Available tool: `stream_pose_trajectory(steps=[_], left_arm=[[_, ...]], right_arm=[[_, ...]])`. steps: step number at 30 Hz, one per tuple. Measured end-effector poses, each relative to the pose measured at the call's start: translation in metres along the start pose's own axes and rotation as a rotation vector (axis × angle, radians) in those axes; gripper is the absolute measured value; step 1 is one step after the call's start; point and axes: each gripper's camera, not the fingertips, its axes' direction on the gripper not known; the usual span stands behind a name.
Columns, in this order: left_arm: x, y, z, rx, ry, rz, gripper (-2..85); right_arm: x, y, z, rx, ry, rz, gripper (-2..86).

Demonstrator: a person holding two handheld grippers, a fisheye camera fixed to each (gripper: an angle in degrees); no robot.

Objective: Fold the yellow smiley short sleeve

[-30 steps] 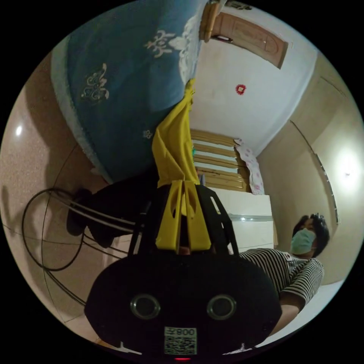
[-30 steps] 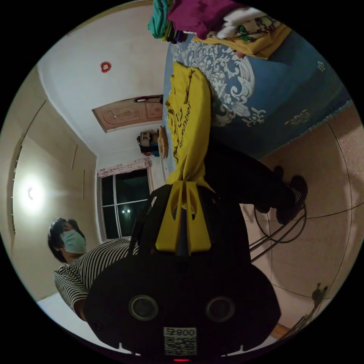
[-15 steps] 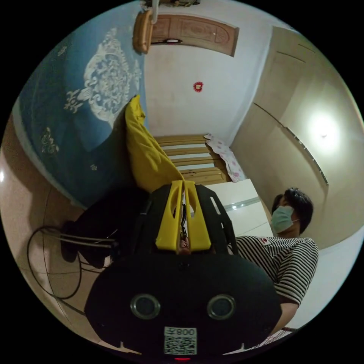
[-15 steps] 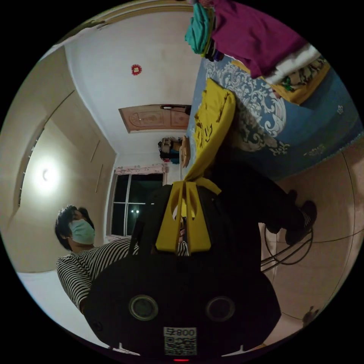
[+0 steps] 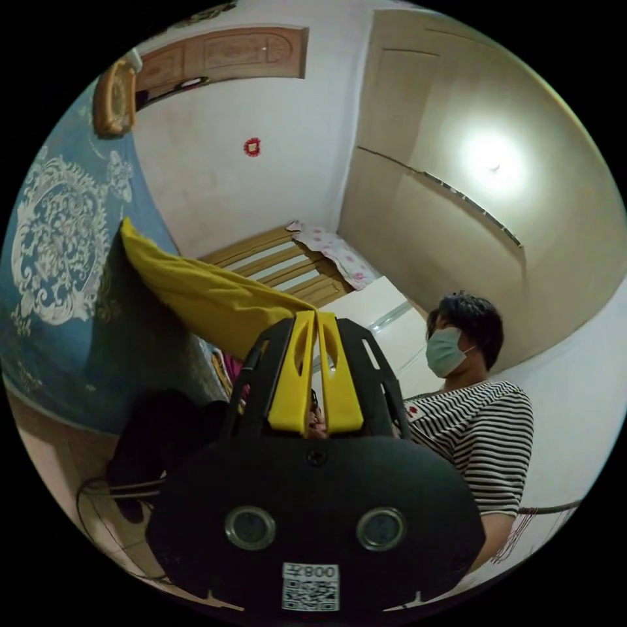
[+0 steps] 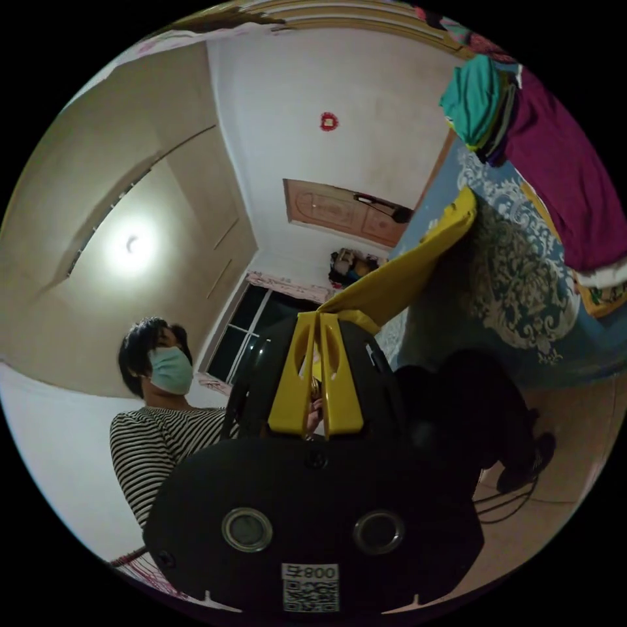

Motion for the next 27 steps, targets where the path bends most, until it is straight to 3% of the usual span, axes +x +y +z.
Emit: stream_pose_trajectory(steps=[15,27], left_arm=[[0.042,-0.007,0.054,-0.020,0.025,0.022,0.3],[-0.033,-0.035,0.105,0.037,-0.019,-0.183,0.4]], right_arm=[[-0.047,0.018,0.011,0.035,-0.027,0.015,0.4],[-0.010,-0.029,0.044,0.031,0.073,0.162,0.4]])
